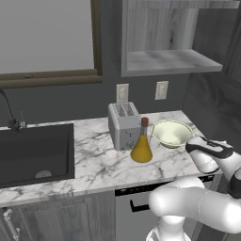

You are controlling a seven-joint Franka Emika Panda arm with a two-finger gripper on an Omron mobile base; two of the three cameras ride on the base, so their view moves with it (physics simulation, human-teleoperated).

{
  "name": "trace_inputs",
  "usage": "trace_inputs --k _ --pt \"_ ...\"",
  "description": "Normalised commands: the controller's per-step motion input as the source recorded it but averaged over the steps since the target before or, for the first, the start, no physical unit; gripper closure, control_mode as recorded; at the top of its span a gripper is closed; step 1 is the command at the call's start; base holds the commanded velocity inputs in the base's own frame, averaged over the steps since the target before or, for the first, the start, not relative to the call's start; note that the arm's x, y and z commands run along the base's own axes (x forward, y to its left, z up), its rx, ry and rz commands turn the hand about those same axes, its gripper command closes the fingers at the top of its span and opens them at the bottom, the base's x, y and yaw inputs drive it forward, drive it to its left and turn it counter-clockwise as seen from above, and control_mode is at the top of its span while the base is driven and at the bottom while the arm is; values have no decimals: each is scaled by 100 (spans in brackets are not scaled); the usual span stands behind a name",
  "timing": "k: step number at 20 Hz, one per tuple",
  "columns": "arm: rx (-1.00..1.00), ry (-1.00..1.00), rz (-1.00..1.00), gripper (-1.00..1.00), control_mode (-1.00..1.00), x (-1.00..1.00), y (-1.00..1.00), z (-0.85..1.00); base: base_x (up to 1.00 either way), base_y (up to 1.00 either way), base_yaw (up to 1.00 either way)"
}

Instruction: Retrieve the bottle and the shaker from the cabinet and place them next to the mixing bowl on the counter. Then add garlic from the fridge to the mixing bowl.

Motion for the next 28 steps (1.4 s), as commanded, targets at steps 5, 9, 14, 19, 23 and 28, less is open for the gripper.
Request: trace_inputs --k 5,9,14,19,23,28 --pt "0 0 0 -100 -100 -7 0 38 0 0 0" --pt "0 0 0 -100 -100 -2 -1 59 0 0 0" --pt "0 5 0 -100 -100 -3 0 72 0 0 0" --pt "-2 18 0 -100 -100 -15 13 78 0 0 0" --pt "-2 23 0 -100 -100 -37 42 70 0 0 0" --pt "-2 17 -1 -100 -100 -68 68 53 0 0 0"
